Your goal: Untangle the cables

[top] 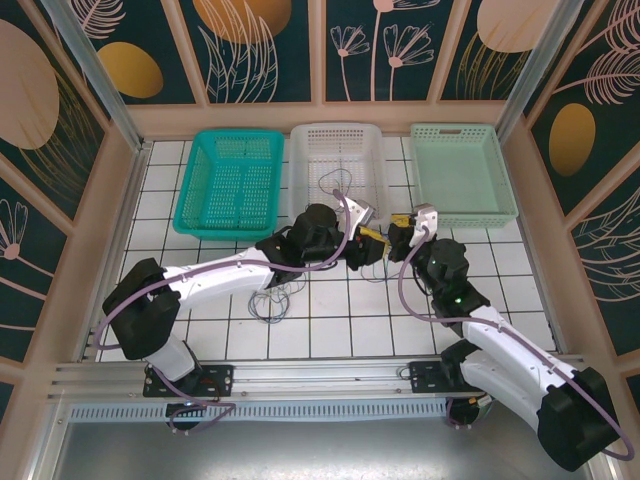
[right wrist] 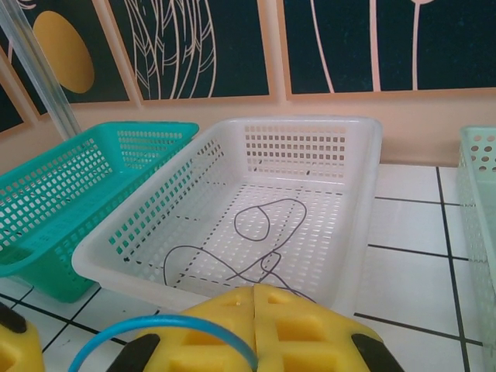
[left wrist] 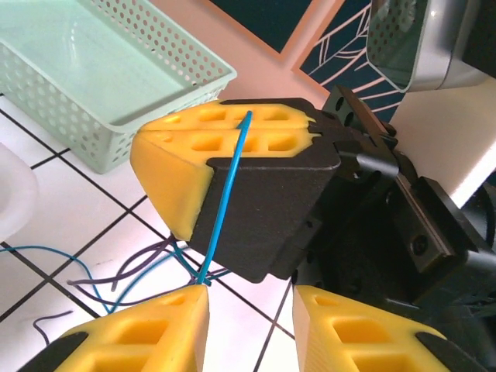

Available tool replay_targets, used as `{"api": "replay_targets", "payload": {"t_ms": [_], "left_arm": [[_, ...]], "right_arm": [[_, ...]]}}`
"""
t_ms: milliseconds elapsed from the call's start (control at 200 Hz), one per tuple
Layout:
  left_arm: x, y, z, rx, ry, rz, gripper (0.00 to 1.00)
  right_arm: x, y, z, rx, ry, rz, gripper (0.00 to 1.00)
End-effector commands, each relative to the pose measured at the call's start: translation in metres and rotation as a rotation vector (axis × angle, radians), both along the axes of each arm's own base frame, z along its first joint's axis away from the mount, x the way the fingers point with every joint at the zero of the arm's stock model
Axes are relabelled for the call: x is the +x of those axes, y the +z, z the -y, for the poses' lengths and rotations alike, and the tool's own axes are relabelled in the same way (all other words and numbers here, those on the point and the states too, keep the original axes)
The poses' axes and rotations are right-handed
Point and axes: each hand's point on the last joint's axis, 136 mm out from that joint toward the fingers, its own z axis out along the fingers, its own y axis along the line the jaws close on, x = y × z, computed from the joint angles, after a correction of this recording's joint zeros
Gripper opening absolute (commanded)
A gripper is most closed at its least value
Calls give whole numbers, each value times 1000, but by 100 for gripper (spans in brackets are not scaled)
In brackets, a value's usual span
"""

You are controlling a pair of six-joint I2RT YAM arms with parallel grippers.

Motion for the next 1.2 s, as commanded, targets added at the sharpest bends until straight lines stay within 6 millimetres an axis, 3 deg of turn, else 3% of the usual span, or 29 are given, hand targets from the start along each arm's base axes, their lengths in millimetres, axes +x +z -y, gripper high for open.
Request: {"api": "replay_targets", "payload": {"t_ms": [0,180,726,1196], "left_arm": [[6,14,6,-12,8,53,33],[11,12,10,-10,18,64,34],[16,13,-14,60,96,115,34],[18,8,-2,69,63,116,34]], "right_arm": [[-2,21,-8,45,35,34,0],[-4,21,-11,52,59,32,0],[0,15,-6,29,19,8,0],[1,16,-9,39,34,3,0]]}}
